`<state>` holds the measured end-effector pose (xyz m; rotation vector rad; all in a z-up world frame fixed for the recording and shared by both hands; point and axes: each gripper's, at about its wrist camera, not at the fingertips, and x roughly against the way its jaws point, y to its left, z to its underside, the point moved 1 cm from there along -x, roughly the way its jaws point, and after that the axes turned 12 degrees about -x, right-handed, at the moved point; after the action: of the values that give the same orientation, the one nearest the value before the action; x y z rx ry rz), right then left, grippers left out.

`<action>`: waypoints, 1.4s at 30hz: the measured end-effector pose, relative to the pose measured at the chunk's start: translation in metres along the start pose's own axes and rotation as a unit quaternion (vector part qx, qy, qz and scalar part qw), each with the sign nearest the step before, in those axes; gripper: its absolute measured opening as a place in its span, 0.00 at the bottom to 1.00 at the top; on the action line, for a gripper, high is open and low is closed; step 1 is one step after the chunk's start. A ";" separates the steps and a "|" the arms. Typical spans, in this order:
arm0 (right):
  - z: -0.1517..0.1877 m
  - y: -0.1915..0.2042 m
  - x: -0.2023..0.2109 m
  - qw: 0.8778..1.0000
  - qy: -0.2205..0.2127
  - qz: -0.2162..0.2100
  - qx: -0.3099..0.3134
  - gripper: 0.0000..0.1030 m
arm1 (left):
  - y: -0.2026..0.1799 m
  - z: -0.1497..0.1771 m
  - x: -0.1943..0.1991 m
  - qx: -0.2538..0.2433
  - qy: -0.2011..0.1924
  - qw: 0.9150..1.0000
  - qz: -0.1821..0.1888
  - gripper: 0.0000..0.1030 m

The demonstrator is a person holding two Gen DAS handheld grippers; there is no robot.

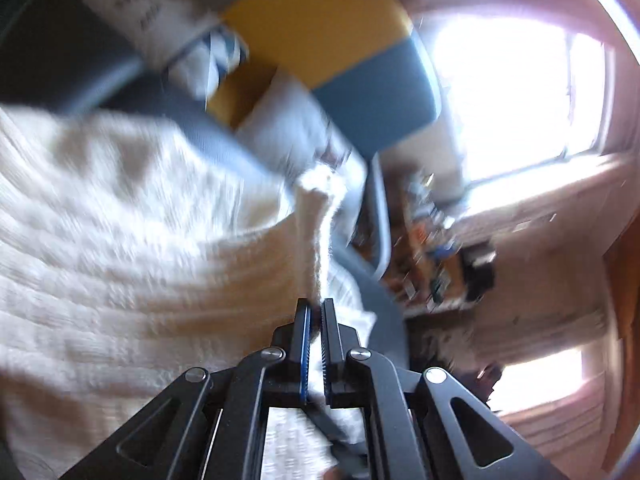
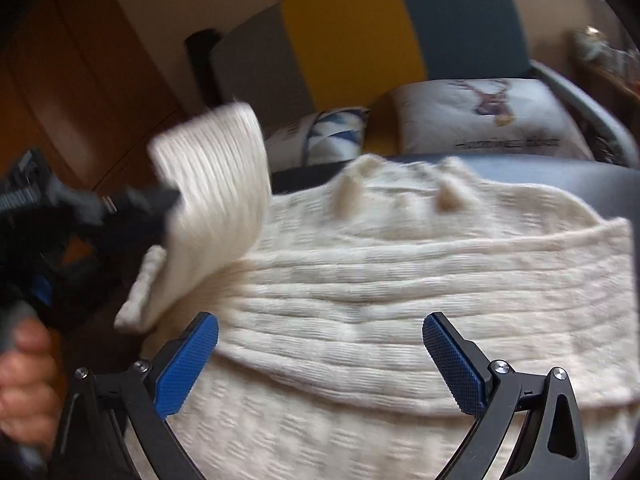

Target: Fold clothes

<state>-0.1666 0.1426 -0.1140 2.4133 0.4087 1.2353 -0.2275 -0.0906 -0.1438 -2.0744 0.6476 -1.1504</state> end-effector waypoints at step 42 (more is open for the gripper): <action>-0.068 0.061 -0.026 0.994 0.046 -0.081 -0.059 0.07 | 0.106 0.106 0.135 0.254 -0.151 0.941 0.166 0.21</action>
<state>-0.2328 0.0923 -0.0676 2.1839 0.5313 1.2639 -0.0803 -0.2199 -0.1915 -1.5777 0.4649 -0.6927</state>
